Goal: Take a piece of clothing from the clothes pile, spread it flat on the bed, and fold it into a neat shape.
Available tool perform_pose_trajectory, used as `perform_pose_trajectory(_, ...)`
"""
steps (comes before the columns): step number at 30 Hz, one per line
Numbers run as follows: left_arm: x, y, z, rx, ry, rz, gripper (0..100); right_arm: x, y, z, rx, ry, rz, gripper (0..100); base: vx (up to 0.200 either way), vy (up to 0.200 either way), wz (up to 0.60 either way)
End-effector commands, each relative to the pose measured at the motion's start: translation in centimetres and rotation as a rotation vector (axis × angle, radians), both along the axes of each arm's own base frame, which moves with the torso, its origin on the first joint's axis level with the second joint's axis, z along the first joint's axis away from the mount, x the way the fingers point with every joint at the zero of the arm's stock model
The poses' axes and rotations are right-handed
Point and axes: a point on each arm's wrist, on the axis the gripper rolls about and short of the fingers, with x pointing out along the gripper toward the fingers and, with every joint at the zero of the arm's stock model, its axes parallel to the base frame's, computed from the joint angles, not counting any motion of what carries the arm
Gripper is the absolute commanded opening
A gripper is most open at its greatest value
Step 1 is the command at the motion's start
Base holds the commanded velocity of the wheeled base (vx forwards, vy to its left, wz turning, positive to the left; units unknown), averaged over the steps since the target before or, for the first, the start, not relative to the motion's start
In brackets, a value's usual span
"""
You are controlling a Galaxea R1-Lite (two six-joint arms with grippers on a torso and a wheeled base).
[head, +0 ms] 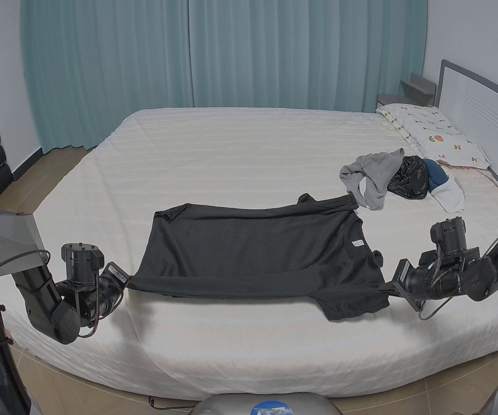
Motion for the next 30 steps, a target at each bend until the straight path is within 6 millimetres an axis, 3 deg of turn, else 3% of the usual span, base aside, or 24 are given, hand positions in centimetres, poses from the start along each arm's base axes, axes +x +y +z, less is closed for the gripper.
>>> perform_pose_trajectory(1,-1.8,0.1,0.1,0.082,0.039,-0.055,0,-4.0,-1.2,0.8,-0.02,-0.005,0.024,0,0.0,0.0,0.0)
perform_pose_trajectory(18,-5.9,-1.2,-1.9,0.312,0.204,-0.281,0,-9.5,-2.7,-1.7,-0.134,0.112,0.118,0,0.0,0.0,0.0)
perform_pose_trajectory(30,-7.7,-1.0,-2.5,0.393,0.272,-0.362,0,-10.6,-3.3,-3.8,-0.206,0.189,0.205,0,0.0,0.0,0.0)
